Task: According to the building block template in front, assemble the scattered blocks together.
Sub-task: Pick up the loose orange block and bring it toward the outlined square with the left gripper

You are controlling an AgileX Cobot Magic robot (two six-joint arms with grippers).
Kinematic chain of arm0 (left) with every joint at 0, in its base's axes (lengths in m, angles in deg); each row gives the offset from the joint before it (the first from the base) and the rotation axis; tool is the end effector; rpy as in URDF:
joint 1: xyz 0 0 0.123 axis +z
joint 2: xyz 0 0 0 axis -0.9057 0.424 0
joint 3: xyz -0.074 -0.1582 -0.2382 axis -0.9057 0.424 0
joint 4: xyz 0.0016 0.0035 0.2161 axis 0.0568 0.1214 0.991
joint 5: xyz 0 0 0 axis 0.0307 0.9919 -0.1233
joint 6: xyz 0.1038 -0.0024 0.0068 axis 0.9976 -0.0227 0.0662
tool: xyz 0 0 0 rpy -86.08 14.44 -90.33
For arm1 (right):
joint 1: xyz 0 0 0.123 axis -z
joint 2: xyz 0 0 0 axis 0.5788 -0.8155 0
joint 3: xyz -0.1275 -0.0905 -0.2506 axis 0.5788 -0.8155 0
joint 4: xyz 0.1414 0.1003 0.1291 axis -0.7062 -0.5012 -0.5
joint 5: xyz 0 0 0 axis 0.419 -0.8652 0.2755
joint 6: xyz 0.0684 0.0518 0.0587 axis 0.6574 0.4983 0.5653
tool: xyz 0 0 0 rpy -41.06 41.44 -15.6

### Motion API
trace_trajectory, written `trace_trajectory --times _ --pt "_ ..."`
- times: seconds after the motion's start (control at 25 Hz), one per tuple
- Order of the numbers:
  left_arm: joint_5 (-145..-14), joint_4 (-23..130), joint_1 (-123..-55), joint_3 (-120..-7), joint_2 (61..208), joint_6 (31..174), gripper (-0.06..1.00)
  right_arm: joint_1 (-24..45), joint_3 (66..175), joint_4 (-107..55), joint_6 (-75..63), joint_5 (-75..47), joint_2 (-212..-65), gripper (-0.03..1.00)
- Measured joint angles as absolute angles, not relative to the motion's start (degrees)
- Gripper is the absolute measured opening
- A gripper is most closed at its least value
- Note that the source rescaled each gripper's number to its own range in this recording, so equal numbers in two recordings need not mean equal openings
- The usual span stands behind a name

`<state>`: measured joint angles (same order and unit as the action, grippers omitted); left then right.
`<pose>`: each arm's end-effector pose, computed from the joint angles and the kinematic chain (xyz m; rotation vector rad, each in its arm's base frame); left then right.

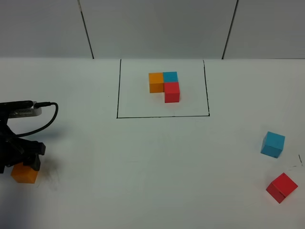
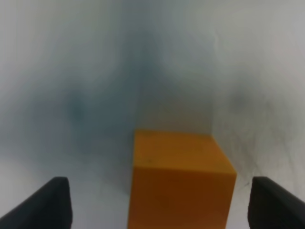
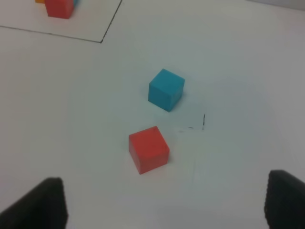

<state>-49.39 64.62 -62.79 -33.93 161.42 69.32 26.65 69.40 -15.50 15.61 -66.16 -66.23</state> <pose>0.2786 0.0080 0.1678 -0.0769 2.9469 -0.0294 -0.0338 -0.0102 0.2543 -0.1816 2.0557 0.0136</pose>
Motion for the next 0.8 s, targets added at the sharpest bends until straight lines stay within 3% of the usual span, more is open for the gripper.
trace_trajectory --times 0.4,0.48,0.56,0.6,0.8 --pt "-49.80 64.56 -62.79 -33.93 163.81 69.32 0.61 26.65 69.40 -15.50 15.61 -66.16 -66.23 0.71" --pt "-49.80 64.56 -62.79 -33.93 163.87 69.32 0.47 26.65 69.40 -15.50 15.61 -66.16 -66.23 0.71" --pt "-50.05 64.56 -62.79 -33.93 163.94 69.27 0.20 26.65 69.40 -15.50 15.61 -66.16 -66.23 0.71" --pt "-50.31 64.73 -62.79 -33.93 163.99 69.27 0.00 26.65 69.40 -15.50 15.61 -66.16 -66.23 0.71" --pt "-48.77 67.25 -64.62 -38.28 164.09 71.24 0.01 26.65 69.40 -15.50 15.61 -66.16 -66.23 0.71"
